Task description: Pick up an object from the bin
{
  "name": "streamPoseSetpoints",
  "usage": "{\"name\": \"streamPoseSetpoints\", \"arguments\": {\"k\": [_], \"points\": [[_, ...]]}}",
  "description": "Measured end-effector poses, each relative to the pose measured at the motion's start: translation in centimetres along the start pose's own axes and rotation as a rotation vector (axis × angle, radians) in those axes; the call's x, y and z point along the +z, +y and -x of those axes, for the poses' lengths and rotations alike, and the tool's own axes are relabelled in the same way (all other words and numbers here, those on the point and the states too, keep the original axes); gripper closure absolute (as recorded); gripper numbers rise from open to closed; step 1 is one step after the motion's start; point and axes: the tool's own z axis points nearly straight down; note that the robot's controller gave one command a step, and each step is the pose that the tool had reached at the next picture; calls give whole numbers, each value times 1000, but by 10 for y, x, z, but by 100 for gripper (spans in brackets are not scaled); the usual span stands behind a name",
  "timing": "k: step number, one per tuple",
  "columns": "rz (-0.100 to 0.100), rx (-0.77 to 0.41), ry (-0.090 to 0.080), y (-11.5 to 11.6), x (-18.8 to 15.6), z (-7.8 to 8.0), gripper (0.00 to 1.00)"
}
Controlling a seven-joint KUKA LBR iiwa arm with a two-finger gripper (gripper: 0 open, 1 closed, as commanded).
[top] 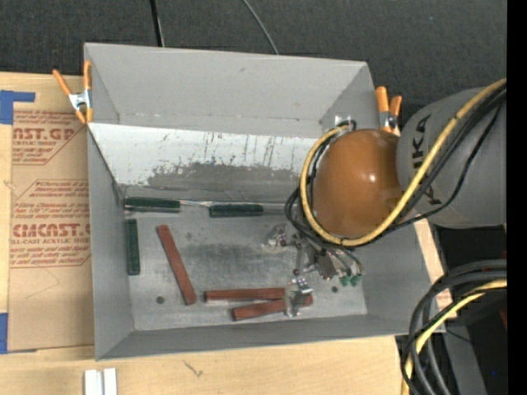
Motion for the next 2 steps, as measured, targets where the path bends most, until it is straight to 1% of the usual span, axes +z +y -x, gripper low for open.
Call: {"name": "streamPoseSetpoints", "arguments": {"k": [1,2], "points": [[0,-23,-23,68,72,14,0],[4,-111,-20,29,70,3,100]]}}
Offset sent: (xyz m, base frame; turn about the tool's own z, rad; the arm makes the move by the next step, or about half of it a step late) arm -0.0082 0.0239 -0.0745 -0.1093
